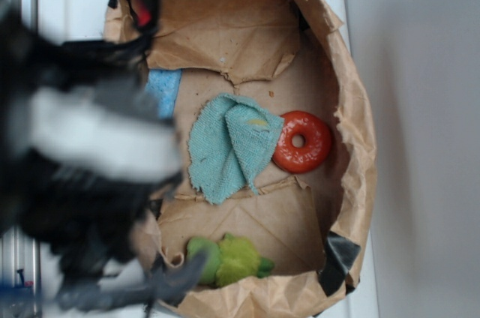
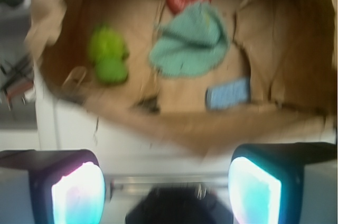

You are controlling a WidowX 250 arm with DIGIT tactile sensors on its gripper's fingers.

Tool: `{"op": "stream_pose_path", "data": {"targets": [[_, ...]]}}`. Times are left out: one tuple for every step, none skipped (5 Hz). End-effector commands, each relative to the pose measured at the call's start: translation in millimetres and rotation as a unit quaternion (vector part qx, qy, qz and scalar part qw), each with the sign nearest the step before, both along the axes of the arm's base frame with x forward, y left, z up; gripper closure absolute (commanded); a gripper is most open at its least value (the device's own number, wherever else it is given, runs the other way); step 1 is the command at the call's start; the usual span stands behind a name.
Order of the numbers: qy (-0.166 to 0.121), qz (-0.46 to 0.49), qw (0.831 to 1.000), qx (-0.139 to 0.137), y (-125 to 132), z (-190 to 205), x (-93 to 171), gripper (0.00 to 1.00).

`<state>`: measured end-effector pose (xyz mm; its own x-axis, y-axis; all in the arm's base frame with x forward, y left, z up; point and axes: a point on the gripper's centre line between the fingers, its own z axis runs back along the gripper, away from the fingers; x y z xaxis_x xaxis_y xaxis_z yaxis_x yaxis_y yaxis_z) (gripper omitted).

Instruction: Grab the blue sponge.

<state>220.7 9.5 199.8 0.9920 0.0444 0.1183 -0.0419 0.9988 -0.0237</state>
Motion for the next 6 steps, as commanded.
{"op": "stream_pose_path", "data": {"targets": [[-0.061,-0.06,0.996,0.019,20,-8,27,0.0],[-0.039,-0.036,0.998,0.037,37,-30,25,0.0],[-0.019,-0.033,0.998,0.042,56,-54,22,0.0],[-0.001,0.006,0.999,0.031,67,-74,23,0.0],[0.029,0.101,0.994,0.034,74,-82,4,0.0],[0.029,0.101,0.994,0.034,74,-82,4,0.0]]}}
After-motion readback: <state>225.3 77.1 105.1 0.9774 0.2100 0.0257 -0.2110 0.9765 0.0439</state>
